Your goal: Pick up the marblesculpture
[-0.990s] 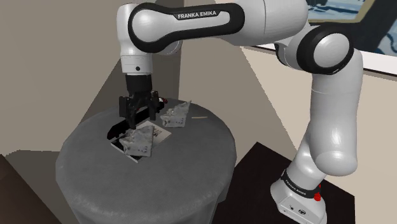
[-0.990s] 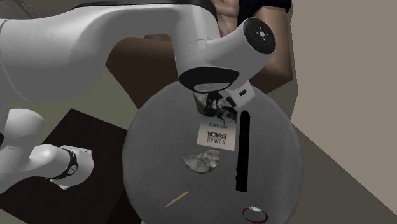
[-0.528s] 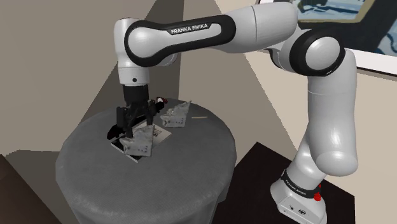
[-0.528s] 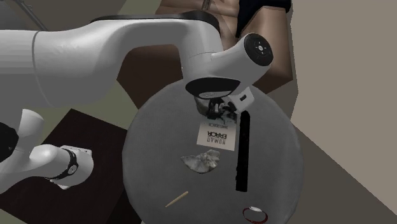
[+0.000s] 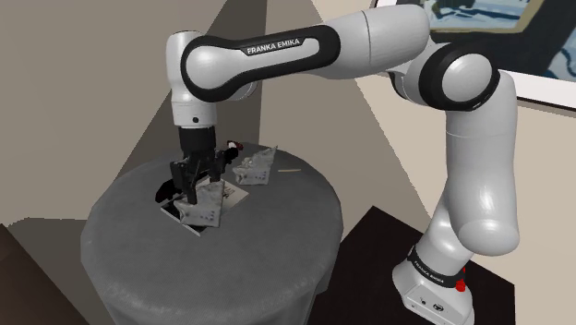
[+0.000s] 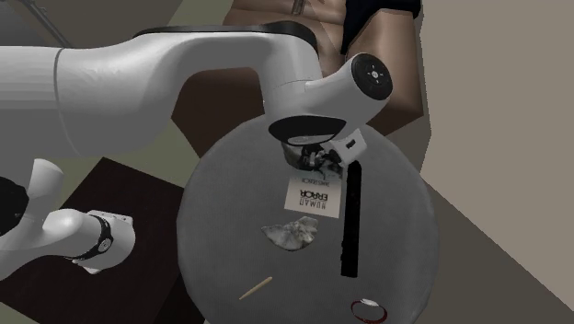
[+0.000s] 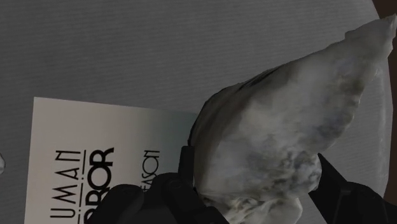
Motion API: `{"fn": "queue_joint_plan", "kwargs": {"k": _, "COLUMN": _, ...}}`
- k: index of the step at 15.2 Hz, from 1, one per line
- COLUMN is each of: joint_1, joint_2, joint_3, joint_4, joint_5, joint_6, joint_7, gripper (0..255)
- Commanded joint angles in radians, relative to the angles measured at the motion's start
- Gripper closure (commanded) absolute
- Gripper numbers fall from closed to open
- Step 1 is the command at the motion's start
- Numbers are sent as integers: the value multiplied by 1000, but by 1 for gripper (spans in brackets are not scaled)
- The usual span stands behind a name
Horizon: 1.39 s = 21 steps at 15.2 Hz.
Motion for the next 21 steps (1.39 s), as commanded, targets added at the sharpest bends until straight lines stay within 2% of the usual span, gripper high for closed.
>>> {"fn": "queue_joint_plan", "kwargs": {"k": 1, "joint_1": 1, "joint_2": 1, "joint_3": 1, "joint_4": -1, "joint_5": 1, "joint_6": 0, "joint_7": 0, "gripper": 255}}
{"fn": "queue_joint_plan", "kwargs": {"k": 4, "joint_1": 0, "joint_2": 1, "joint_3": 0, "joint_4": 1, "joint_5": 0, "joint_6": -1, "joint_7": -2, "gripper": 255}}
{"fn": "queue_joint_plan", "kwargs": {"k": 19, "joint_1": 5, "joint_2": -12, "joint_3": 7, "joint_4": 182, "joint_5": 2, "joint_6": -190, "joint_7": 37, "gripper": 255}}
{"fn": "queue_joint_plan", "kwargs": {"k": 21, "joint_1": 5, "joint_2": -12, "joint_3": 7, "joint_4": 184, "joint_5": 2, "joint_6": -192, "joint_7": 38, "gripper": 255}}
